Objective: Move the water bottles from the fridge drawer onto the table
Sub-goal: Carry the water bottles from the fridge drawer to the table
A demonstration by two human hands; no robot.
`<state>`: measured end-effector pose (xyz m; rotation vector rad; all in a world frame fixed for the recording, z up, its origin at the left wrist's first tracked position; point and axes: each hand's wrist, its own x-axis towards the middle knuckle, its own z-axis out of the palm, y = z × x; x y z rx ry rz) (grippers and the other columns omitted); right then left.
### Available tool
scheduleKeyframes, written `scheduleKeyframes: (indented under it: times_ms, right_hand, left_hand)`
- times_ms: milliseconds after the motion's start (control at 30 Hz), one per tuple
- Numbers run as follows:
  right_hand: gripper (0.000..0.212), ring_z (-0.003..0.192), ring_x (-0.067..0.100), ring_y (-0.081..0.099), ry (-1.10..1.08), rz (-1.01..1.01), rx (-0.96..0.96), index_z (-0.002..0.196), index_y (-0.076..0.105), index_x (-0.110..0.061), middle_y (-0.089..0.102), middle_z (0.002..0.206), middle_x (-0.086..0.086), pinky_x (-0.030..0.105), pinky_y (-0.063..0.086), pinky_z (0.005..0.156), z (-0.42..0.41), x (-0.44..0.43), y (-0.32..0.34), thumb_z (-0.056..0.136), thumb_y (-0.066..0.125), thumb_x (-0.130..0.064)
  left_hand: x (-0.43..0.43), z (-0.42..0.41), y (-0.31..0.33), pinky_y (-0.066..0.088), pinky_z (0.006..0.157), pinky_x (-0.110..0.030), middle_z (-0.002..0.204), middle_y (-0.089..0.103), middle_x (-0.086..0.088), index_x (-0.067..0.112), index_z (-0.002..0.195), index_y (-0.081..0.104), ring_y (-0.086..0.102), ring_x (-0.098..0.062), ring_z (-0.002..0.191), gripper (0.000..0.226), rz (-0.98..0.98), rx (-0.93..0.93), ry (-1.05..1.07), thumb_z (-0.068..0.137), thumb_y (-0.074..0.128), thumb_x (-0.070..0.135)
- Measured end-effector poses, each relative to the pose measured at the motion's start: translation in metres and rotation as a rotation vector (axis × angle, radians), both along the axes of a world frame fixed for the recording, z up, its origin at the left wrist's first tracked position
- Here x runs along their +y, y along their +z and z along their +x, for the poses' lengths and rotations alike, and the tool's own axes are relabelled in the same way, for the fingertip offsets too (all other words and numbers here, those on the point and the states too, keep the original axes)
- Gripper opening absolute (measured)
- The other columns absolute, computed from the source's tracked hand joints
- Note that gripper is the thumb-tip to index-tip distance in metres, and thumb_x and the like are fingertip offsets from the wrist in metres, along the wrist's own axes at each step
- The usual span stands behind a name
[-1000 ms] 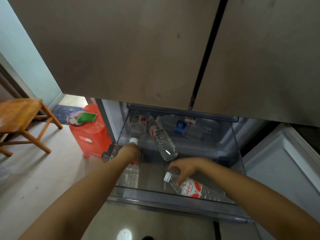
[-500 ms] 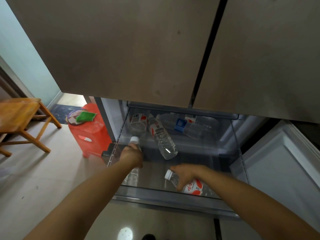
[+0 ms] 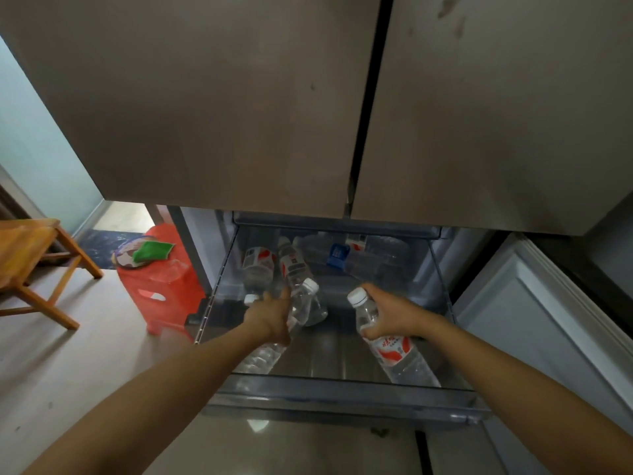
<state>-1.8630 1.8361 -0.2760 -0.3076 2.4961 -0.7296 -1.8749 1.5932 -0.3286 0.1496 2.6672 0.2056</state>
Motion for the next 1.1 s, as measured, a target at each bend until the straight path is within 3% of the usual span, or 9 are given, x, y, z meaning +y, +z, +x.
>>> scheduleKeyframes:
  times_ms: [167, 300, 367, 467, 567, 767, 933, 1100]
  right_hand:
    - [0.069, 0.093, 0.013, 0.058, -0.145, -0.143, 0.17, 0.125, 0.03, -0.03, 0.054, 0.101, -0.009, 0.016, 0.045, 0.068, 0.005, 0.011, 0.017, 0.072, 0.074, -0.019]
    - [0.077, 0.112, 0.021, 0.051, -0.177, -0.081, 0.352, 0.136, 0.029, -0.026, 0.048, 0.127, 0.002, 0.029, 0.043, 0.088, 0.005, 0.007, 0.026, 0.073, 0.072, -0.02]
    - [0.072, 0.113, 0.021, 0.051, -0.118, -0.007, 0.382, 0.135, 0.033, -0.024, 0.048, 0.131, 0.002, 0.026, 0.04, 0.087, 0.003, 0.003, 0.03, 0.074, 0.07, -0.023]
    - [0.039, 0.093, 0.018, 0.057, -0.053, 0.073, 0.361, 0.11, 0.05, -0.019, 0.062, 0.108, 0.003, 0.025, 0.041, 0.072, -0.001, 0.001, 0.037, 0.077, 0.068, -0.028]
    - [0.025, 0.087, 0.018, 0.059, -0.023, 0.103, 0.341, 0.089, 0.048, -0.018, 0.063, 0.095, 0.002, 0.027, 0.042, 0.07, -0.003, 0.0, 0.039, 0.08, 0.066, -0.032]
    - [0.026, 0.087, 0.013, 0.055, -0.085, 0.049, 0.363, 0.091, 0.044, -0.024, 0.057, 0.092, -0.006, 0.026, 0.039, 0.073, -0.006, 0.002, 0.029, 0.081, 0.065, -0.035]
    - [0.025, 0.087, 0.013, 0.057, -0.169, -0.055, 0.342, 0.092, 0.046, -0.023, 0.059, 0.091, -0.007, 0.026, 0.042, 0.073, -0.003, 0.008, 0.023, 0.081, 0.067, -0.03]
    - [0.025, 0.086, 0.013, 0.056, -0.297, -0.177, 0.309, 0.093, 0.048, -0.021, 0.057, 0.087, -0.008, 0.021, 0.043, 0.067, 0.002, 0.015, 0.021, 0.08, 0.069, -0.022]
  left_hand:
    - [-0.003, 0.002, 0.018, 0.041, 0.101, -0.049, 0.141, 0.027, -0.024, 0.025, 0.146, -0.007, 0.042, -0.044, 0.124, 0.107, 0.068, 0.15, 0.013, 0.074, 0.07, 0.044]
    - [-0.005, 0.01, 0.032, 0.043, 0.098, -0.049, 0.135, 0.034, -0.02, 0.025, 0.145, 0.003, 0.044, -0.041, 0.121, 0.104, 0.252, 0.301, -0.002, 0.071, 0.073, 0.041]
    - [-0.005, 0.013, 0.034, 0.044, 0.097, -0.048, 0.133, 0.036, -0.016, 0.027, 0.145, 0.004, 0.044, -0.037, 0.12, 0.105, 0.338, 0.335, -0.018, 0.068, 0.076, 0.036]
    - [-0.003, 0.016, 0.035, 0.042, 0.1, -0.044, 0.133, 0.034, -0.011, 0.026, 0.144, 0.01, 0.042, -0.032, 0.121, 0.102, 0.478, 0.343, 0.009, 0.068, 0.077, 0.027]
    - [-0.003, 0.016, 0.033, 0.037, 0.104, -0.042, 0.135, 0.032, -0.01, 0.026, 0.142, 0.015, 0.039, -0.03, 0.124, 0.1, 0.602, 0.321, 0.072, 0.065, 0.079, 0.019]
    - [-0.011, 0.018, 0.035, 0.038, 0.101, -0.039, 0.135, 0.03, -0.011, 0.019, 0.138, 0.021, 0.041, -0.03, 0.122, 0.096, 0.679, 0.303, 0.218, 0.063, 0.082, 0.016]
    - [-0.015, 0.028, 0.045, 0.041, 0.094, -0.03, 0.123, 0.038, -0.006, 0.015, 0.126, 0.037, 0.043, -0.015, 0.106, 0.072, 0.733, 0.383, 0.29, 0.069, 0.079, 0.026]
    - [-0.021, 0.035, 0.062, 0.036, 0.085, -0.025, 0.112, 0.047, -0.006, 0.014, 0.114, 0.05, 0.047, -0.015, 0.1, 0.055, 0.801, 0.449, 0.304, 0.072, 0.072, 0.041]
